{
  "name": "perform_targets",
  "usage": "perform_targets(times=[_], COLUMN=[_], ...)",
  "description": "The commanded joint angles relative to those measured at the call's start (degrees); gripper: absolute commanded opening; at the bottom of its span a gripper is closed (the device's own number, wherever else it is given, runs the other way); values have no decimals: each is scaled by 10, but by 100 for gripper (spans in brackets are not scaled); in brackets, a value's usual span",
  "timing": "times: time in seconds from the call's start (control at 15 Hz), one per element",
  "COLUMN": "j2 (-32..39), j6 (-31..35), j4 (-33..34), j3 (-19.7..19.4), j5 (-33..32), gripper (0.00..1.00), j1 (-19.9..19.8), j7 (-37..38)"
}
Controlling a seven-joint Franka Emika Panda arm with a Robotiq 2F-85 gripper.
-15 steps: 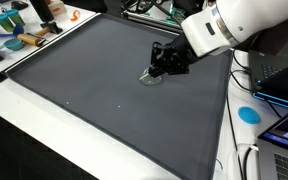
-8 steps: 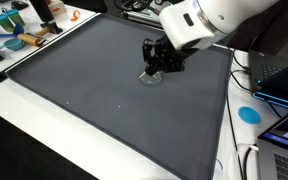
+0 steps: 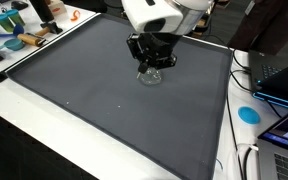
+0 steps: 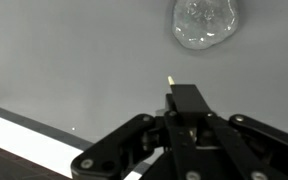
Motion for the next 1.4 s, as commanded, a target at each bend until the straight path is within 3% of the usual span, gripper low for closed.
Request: perform_targets(times=[0.0, 0.53, 1.33], j2=[-37, -97, -184], j6=[50, 143, 285], j4=[-53, -159, -326], j3=[7, 17, 45], j5=[53, 171, 350], gripper=[3, 3, 3], j1=[-31, -90, -169], j7=[-15, -85, -256])
